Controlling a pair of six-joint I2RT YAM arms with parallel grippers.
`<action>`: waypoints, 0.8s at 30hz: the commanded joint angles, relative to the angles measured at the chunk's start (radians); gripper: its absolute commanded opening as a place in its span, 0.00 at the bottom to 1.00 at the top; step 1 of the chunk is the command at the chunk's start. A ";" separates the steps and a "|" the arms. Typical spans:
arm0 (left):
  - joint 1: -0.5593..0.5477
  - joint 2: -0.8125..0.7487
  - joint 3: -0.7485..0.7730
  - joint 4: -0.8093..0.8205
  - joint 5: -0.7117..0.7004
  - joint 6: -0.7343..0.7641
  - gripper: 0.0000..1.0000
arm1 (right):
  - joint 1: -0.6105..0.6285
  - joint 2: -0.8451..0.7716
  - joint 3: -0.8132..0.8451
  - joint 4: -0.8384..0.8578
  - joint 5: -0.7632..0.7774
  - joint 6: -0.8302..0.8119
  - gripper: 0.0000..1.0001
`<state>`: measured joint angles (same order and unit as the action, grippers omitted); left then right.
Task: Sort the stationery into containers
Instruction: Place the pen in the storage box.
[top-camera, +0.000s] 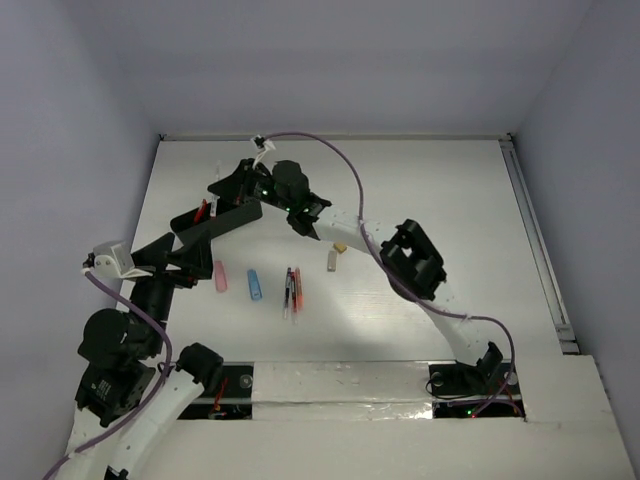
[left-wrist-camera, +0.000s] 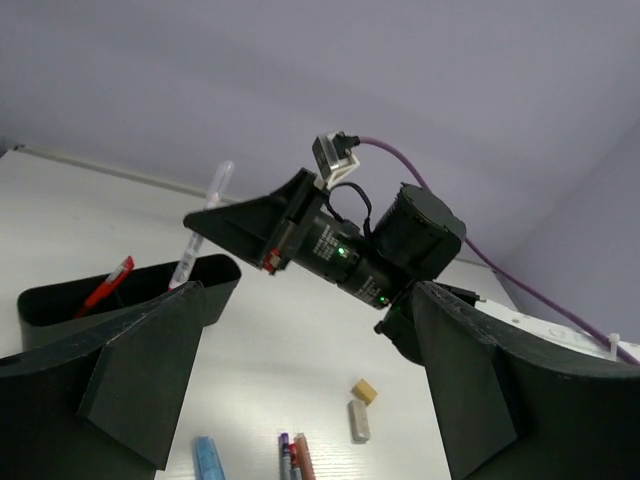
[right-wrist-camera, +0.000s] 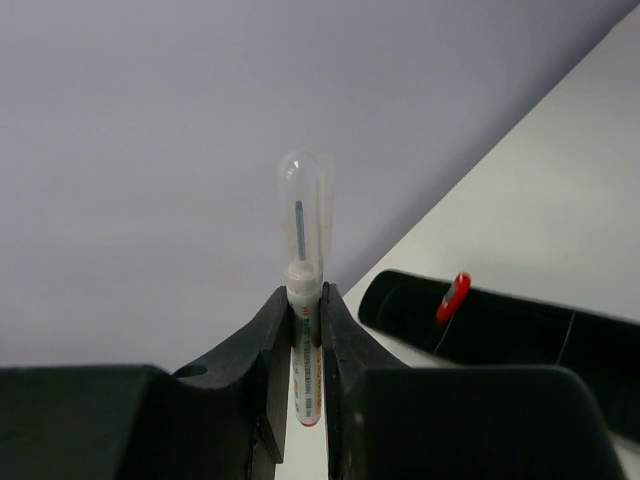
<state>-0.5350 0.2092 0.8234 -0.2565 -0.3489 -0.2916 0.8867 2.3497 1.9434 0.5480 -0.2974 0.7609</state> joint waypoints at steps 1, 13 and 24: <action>0.001 -0.002 -0.029 0.026 -0.074 0.028 0.81 | 0.052 0.120 0.295 -0.098 0.041 -0.054 0.00; 0.001 -0.027 -0.082 0.040 -0.068 0.028 0.80 | 0.093 0.423 0.661 -0.132 0.222 -0.181 0.00; 0.001 -0.022 -0.099 0.051 -0.055 0.028 0.79 | 0.123 0.482 0.700 -0.086 0.405 -0.258 0.00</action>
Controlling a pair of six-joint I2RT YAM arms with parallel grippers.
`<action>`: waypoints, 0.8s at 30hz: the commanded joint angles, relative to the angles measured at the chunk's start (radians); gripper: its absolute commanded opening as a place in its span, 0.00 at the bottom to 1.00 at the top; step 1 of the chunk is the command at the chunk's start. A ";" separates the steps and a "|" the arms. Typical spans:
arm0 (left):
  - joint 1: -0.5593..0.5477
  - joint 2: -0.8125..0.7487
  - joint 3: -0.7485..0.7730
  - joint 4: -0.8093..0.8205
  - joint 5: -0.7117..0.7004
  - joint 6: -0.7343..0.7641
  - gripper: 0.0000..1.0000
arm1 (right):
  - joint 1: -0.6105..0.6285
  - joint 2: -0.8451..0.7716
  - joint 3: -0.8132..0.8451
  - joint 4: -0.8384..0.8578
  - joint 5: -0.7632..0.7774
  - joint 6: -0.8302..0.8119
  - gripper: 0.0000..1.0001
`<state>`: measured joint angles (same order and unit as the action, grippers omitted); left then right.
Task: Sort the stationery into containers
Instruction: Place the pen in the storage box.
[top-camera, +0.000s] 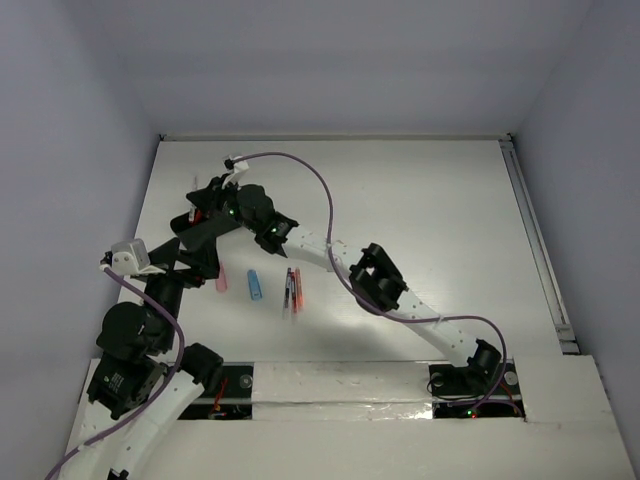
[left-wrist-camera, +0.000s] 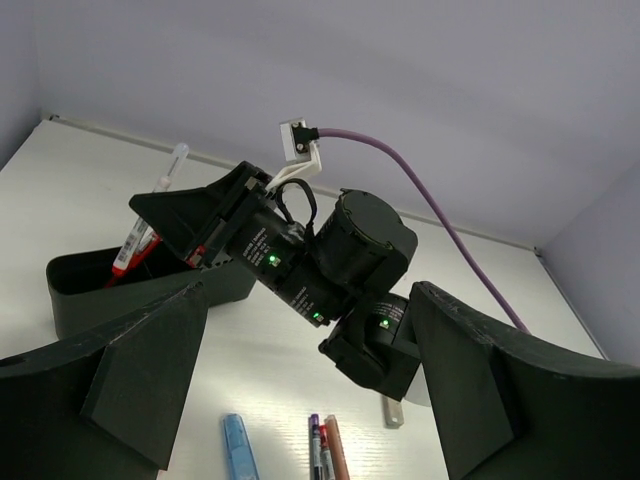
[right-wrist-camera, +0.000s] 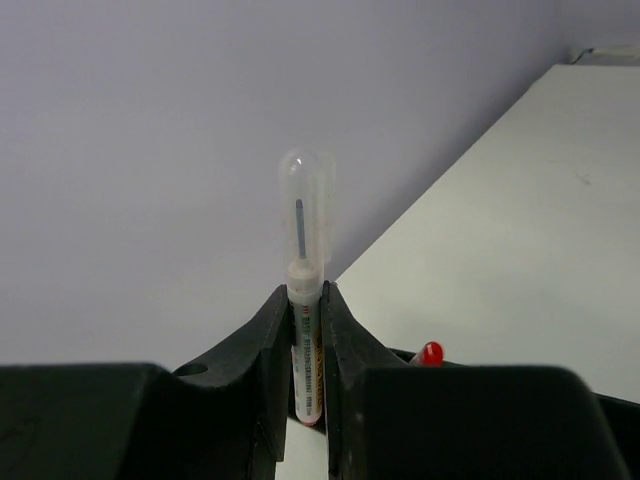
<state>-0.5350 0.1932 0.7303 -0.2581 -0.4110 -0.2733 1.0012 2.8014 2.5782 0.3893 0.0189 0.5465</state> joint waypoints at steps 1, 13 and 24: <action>0.001 -0.006 -0.008 0.053 0.008 0.009 0.79 | 0.008 0.035 0.069 0.074 0.098 -0.051 0.00; 0.001 -0.012 -0.012 0.059 0.017 0.013 0.78 | 0.028 0.093 0.097 0.097 0.153 -0.089 0.00; 0.001 -0.015 -0.014 0.063 0.020 0.023 0.77 | 0.037 0.069 0.054 0.115 0.105 -0.146 0.26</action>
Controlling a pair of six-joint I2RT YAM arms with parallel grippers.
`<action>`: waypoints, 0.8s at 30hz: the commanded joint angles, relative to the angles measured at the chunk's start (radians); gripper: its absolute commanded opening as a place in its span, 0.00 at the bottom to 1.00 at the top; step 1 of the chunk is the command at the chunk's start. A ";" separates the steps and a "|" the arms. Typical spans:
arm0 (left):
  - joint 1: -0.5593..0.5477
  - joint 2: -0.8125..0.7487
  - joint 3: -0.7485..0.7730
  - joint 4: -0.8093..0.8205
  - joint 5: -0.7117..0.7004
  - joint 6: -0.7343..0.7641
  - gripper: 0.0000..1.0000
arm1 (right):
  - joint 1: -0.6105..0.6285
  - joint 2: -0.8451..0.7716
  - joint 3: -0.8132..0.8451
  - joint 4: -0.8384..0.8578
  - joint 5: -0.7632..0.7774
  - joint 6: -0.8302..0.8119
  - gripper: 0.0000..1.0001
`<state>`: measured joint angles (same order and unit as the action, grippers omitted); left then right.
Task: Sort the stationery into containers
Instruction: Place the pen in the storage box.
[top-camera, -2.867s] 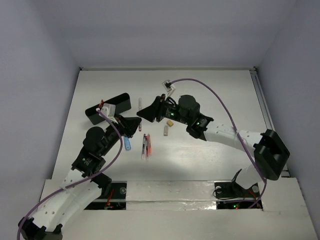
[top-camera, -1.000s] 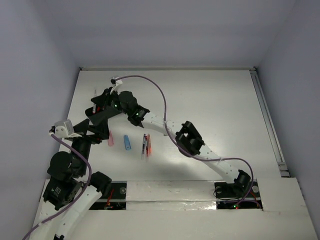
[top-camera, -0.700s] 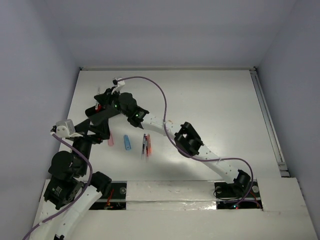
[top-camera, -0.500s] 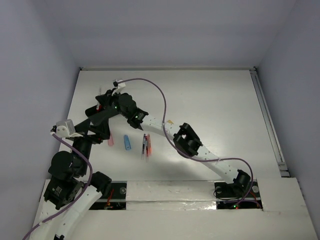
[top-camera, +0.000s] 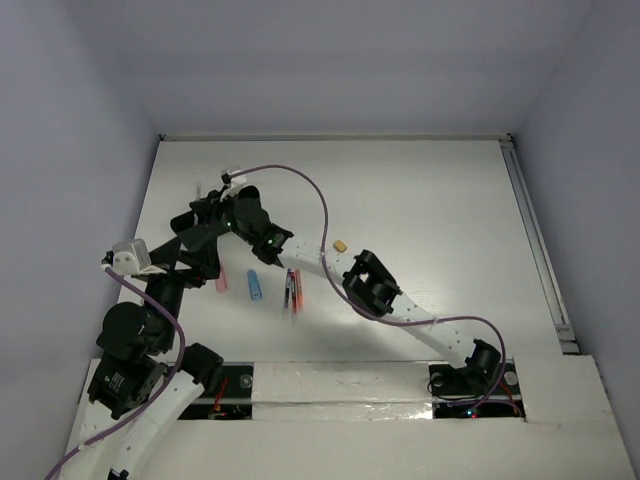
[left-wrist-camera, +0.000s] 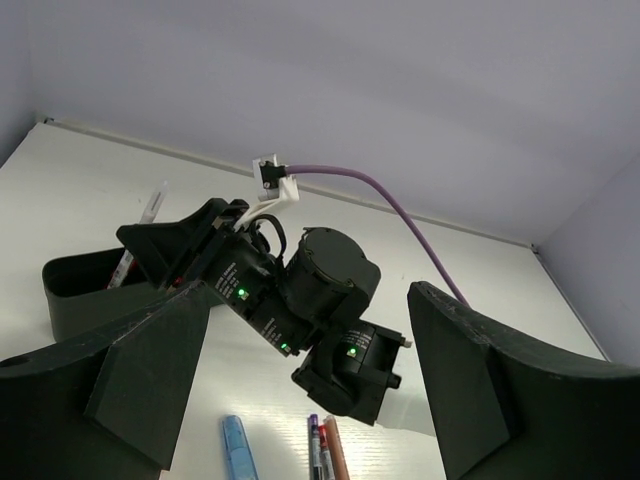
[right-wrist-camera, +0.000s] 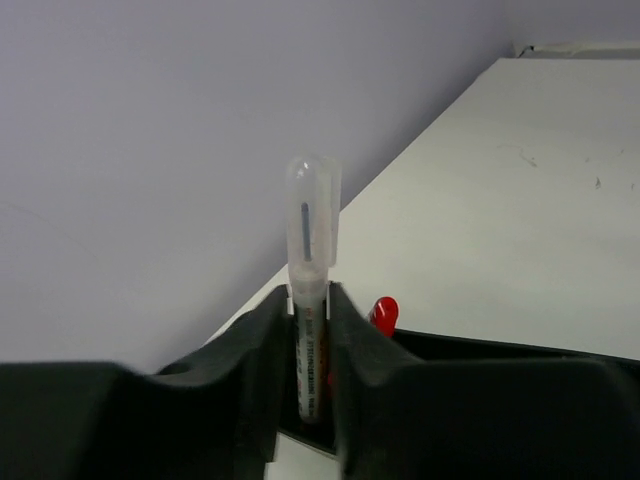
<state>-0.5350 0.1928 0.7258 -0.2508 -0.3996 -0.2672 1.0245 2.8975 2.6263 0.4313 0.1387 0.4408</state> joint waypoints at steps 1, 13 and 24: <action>0.001 -0.016 -0.011 0.056 0.011 0.017 0.77 | 0.014 -0.035 0.000 0.076 -0.022 -0.045 0.33; 0.001 -0.032 -0.006 0.056 0.010 0.014 0.75 | 0.023 -0.188 -0.213 0.127 -0.085 -0.114 0.68; 0.001 -0.035 0.004 0.051 0.001 0.016 0.72 | 0.032 -0.371 -0.458 0.231 -0.120 -0.105 0.78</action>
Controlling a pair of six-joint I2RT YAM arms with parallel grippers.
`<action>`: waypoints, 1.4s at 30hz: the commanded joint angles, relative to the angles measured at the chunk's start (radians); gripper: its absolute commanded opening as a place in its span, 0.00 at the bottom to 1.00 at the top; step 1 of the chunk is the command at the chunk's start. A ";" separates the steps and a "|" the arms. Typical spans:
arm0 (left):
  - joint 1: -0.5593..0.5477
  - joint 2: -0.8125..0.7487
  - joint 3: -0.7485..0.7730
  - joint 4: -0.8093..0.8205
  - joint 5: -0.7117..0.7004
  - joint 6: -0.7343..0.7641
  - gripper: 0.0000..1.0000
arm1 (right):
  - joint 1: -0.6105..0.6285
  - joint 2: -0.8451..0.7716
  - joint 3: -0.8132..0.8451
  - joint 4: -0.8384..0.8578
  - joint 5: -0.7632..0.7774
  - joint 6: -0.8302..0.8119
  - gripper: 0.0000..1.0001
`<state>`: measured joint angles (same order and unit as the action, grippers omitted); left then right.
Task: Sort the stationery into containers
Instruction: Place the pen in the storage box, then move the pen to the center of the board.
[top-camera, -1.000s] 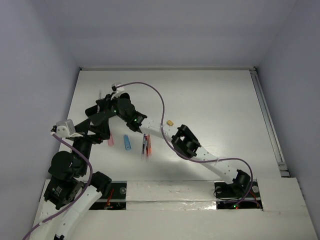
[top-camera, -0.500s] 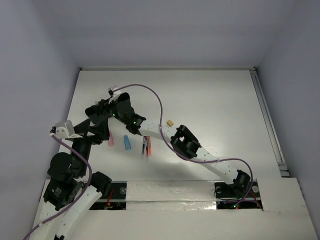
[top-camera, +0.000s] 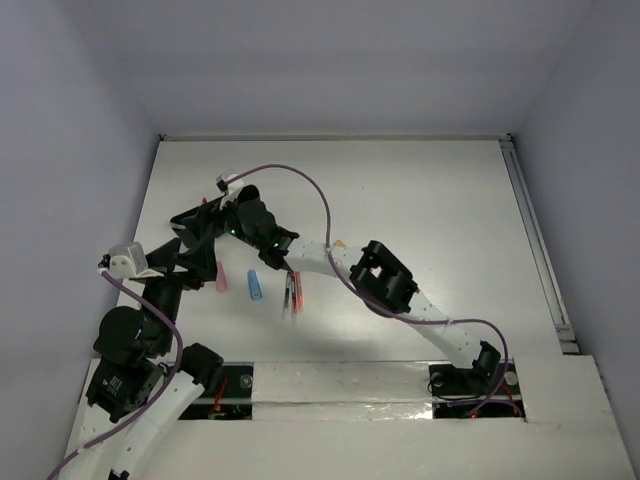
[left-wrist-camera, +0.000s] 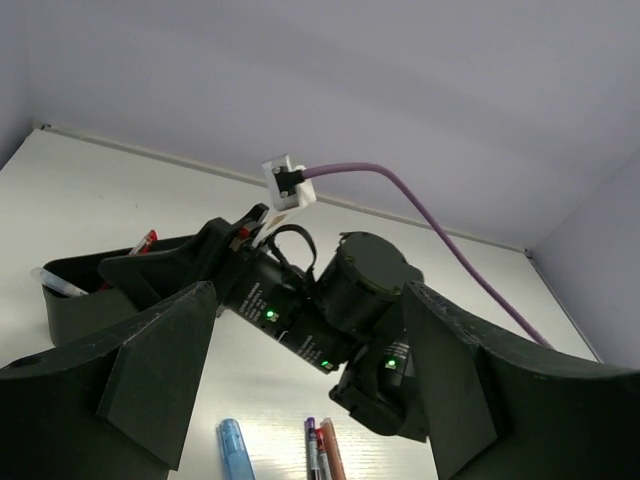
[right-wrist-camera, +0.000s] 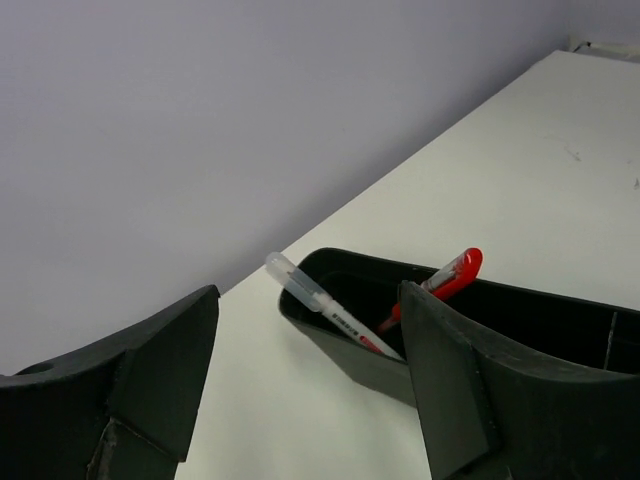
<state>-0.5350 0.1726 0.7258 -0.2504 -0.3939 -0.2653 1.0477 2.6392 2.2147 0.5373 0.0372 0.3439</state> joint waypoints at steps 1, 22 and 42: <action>0.001 -0.015 0.007 0.051 -0.006 0.011 0.71 | 0.009 -0.148 -0.068 0.134 -0.017 -0.008 0.78; 0.001 0.024 -0.014 0.097 -0.025 0.041 0.04 | 0.009 -0.959 -1.115 -0.566 0.124 0.138 0.00; 0.001 0.025 -0.031 0.117 0.026 0.052 0.33 | 0.009 -0.748 -0.975 -0.718 0.144 0.178 0.36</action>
<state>-0.5350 0.1989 0.6998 -0.1978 -0.3882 -0.2249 1.0485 1.8820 1.1816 -0.1825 0.1677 0.5129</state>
